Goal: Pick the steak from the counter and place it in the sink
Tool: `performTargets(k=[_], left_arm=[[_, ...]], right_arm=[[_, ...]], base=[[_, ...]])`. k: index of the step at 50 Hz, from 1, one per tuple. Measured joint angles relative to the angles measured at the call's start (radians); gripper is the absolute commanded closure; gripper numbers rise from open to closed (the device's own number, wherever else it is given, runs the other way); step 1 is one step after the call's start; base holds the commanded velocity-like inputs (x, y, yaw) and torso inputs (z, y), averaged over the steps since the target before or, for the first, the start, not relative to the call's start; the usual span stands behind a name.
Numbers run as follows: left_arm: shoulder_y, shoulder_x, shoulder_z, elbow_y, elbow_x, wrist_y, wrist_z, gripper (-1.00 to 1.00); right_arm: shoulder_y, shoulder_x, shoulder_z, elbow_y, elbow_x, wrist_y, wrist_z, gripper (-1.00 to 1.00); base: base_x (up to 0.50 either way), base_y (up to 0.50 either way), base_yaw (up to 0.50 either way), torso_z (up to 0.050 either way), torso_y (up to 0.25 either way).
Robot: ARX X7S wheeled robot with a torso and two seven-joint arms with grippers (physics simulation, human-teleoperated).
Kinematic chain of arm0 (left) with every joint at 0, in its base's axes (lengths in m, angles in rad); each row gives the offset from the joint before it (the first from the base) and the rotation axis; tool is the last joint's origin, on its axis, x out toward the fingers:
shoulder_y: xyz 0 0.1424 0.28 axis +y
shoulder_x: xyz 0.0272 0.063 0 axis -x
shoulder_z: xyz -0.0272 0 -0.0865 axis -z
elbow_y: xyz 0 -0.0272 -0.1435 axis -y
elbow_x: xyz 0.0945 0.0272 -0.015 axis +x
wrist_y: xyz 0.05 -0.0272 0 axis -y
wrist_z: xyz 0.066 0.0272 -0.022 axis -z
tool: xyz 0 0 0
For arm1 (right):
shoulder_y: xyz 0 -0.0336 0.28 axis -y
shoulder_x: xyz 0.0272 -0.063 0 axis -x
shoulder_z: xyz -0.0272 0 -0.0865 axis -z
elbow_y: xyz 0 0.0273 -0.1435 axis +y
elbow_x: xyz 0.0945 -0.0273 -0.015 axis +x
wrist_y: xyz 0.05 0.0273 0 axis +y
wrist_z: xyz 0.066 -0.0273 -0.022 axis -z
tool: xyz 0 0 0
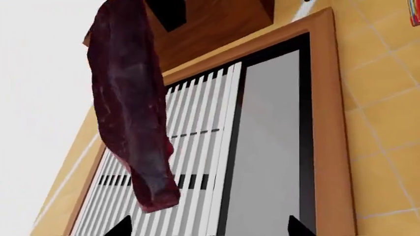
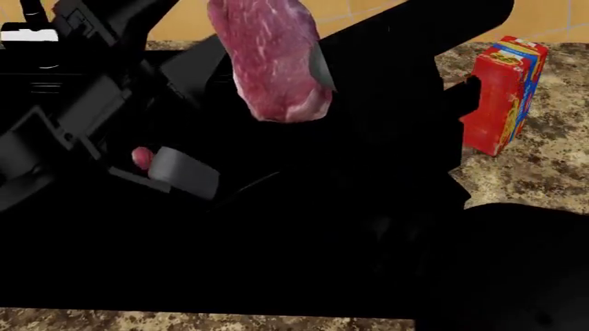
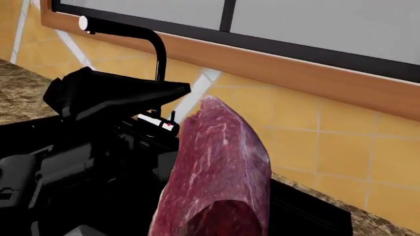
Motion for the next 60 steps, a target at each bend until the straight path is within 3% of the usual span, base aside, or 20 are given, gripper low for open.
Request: performTargets(k=[19,60], left_arm=[[-0.052,0.018,0.024,-0.039,0.092,0.042,-0.21,-1.0],[-0.033,-0.043,0.021,0.059,0.155,0.021,-0.34,-1.0]], right_arm=[[0.001,-0.001,0.006,-0.027,0.063,-0.027,-0.061,1.0],[0.051,-0.013,-0.034,0.016,0.008,-0.073,-0.156,1.0]], base=[[0.0,0.0,0.0,0.0,0.0],[0.0,0.0,0.0,0.0,0.0]])
